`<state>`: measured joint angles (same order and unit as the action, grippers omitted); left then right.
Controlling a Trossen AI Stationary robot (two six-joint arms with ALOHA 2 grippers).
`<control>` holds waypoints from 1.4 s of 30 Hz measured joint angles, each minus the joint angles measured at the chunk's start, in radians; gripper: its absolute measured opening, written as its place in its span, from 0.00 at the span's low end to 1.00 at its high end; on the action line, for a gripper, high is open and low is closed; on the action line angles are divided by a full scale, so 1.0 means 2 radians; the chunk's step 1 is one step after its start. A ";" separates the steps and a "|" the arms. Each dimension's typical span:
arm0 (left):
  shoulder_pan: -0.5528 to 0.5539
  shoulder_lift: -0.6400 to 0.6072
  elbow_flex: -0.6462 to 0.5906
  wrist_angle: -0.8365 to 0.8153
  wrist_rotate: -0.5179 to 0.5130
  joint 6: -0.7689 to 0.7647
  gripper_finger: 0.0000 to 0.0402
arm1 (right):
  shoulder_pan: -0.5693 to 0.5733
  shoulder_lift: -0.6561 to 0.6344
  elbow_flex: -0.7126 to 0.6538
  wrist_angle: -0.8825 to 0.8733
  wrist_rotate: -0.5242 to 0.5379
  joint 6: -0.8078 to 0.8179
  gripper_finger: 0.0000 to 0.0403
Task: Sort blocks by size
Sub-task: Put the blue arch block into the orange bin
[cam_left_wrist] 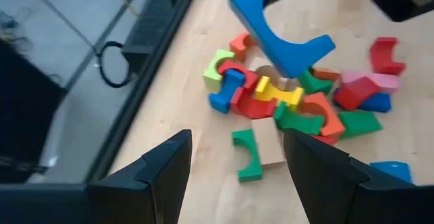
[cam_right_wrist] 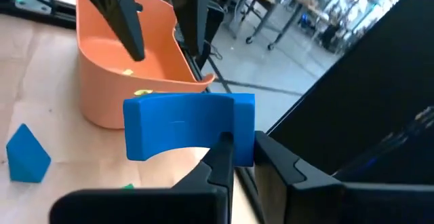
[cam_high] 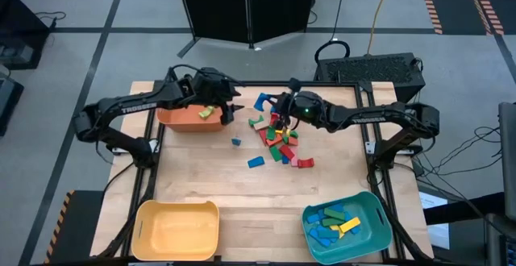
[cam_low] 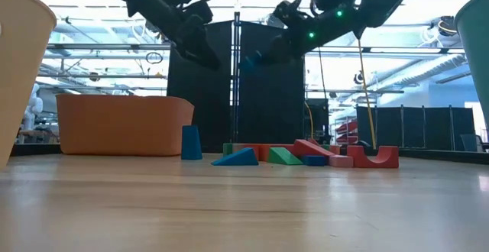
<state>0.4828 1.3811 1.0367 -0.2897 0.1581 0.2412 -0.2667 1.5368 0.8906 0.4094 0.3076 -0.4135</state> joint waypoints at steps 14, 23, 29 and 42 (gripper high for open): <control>-0.006 0.023 0.000 0.080 0.084 -0.019 0.59 | 0.010 0.021 0.000 0.079 0.008 -0.021 0.07; -0.006 0.023 0.000 0.102 0.089 -0.023 0.59 | 0.016 0.047 0.000 0.105 0.001 -0.079 0.07; -0.006 0.023 0.000 0.101 0.091 -0.023 0.59 | 0.032 0.047 0.000 0.132 0.000 -0.152 0.07; -0.006 0.023 0.000 0.092 0.199 0.000 0.59 | 0.067 0.047 0.000 0.176 -0.028 -0.329 0.07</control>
<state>0.4705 1.4273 1.0359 -0.1054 0.5553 0.2407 -0.1334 1.6318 0.8906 0.7615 0.2520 -1.0713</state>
